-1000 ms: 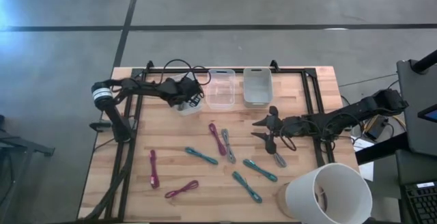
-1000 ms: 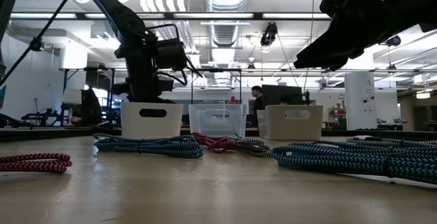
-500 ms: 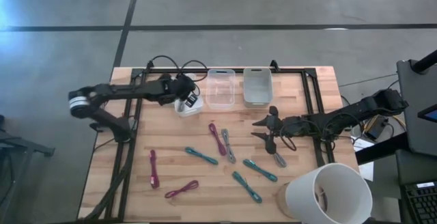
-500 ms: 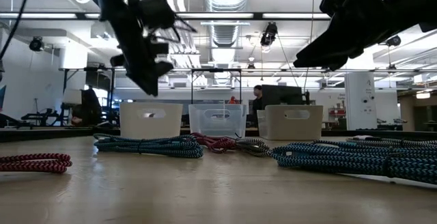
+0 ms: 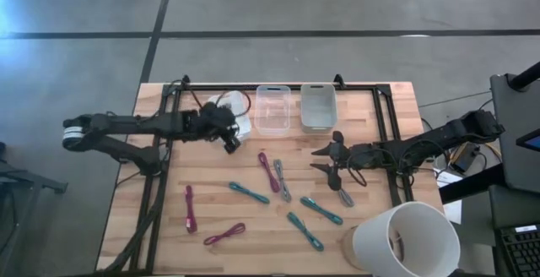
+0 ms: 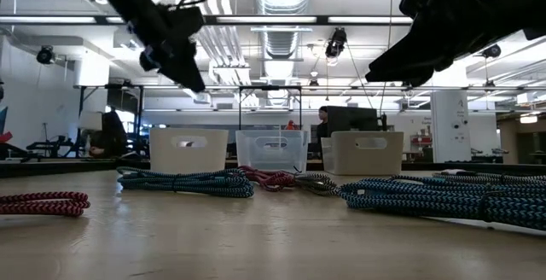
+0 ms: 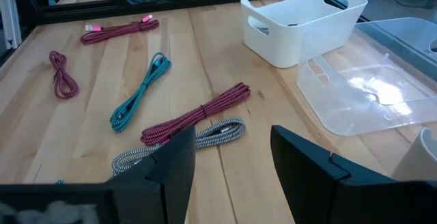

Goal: Pick & Place USB Port
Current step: Adjust the white bin

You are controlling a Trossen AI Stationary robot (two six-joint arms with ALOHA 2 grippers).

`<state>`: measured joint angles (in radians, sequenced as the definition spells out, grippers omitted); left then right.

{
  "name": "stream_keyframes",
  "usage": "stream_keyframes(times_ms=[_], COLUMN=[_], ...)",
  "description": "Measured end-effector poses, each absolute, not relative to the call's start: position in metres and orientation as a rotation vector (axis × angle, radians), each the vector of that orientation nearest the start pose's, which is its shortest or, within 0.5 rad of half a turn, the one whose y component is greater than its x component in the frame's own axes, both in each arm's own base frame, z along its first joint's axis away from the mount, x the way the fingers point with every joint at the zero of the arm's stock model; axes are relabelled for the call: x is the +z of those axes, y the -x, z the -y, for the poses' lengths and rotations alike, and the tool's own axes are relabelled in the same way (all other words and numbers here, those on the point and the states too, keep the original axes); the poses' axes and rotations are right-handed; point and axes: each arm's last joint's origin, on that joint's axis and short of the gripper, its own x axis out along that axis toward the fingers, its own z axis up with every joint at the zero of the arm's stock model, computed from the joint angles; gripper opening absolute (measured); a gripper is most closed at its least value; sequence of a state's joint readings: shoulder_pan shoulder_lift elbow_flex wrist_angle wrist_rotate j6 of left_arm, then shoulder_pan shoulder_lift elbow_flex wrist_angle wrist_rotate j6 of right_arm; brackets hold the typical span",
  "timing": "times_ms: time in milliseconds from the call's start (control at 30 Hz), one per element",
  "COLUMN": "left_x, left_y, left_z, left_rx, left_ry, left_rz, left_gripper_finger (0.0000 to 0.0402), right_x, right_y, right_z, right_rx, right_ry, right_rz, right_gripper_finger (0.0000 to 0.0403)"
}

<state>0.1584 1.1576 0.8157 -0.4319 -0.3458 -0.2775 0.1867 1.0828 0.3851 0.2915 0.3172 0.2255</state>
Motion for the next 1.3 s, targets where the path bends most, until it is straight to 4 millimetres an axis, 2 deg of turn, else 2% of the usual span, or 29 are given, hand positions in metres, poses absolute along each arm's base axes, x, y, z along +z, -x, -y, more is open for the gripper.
stream_keyframes(times_ms=[133, 300, 400, 633, 767, 1100, 1300], left_x=[0.223, 0.2, 0.194, 0.194, 0.194, 0.19, 0.181], left_y=[-0.235, -0.24, -0.239, -0.238, -0.237, -0.236, -0.238], left_z=[-0.036, -0.036, -0.038, -0.038, -0.038, -0.039, -0.039], left_rx=[0.524, 0.509, 0.552, 0.517, 0.517, 0.503, 0.505], left_ry=[0.15, 0.112, 0.073, -0.039, -0.042, -0.08, -0.079], left_rz=[-0.703, -0.691, -0.718, -0.746, -0.758, -0.802, -0.852], left_gripper_finger=[0.0096, 0.0041, 0.0008, 0.0005, 0.0025, 0.0149, 0.0173], right_x=[0.188, 0.188, 0.188, 0.188, 0.188, 0.188, 0.188], right_y=[-0.208, -0.208, -0.208, -0.208, -0.208, -0.208, -0.208], right_z=[-0.03, -0.03, -0.03, -0.03, -0.03, -0.03, -0.03], right_rx=[-0.172, -0.172, -0.172, -0.171, -0.171, -0.171, -0.171], right_ry=[-0.122, -0.125, -0.123, -0.122, -0.122, -0.122, -0.122], right_rz=[-0.371, -0.37, -0.37, -0.371, -0.371, -0.372, -0.372], right_gripper_finger=[0.0187, 0.0187, 0.0187, 0.0187, 0.0187, 0.0187, 0.0187])
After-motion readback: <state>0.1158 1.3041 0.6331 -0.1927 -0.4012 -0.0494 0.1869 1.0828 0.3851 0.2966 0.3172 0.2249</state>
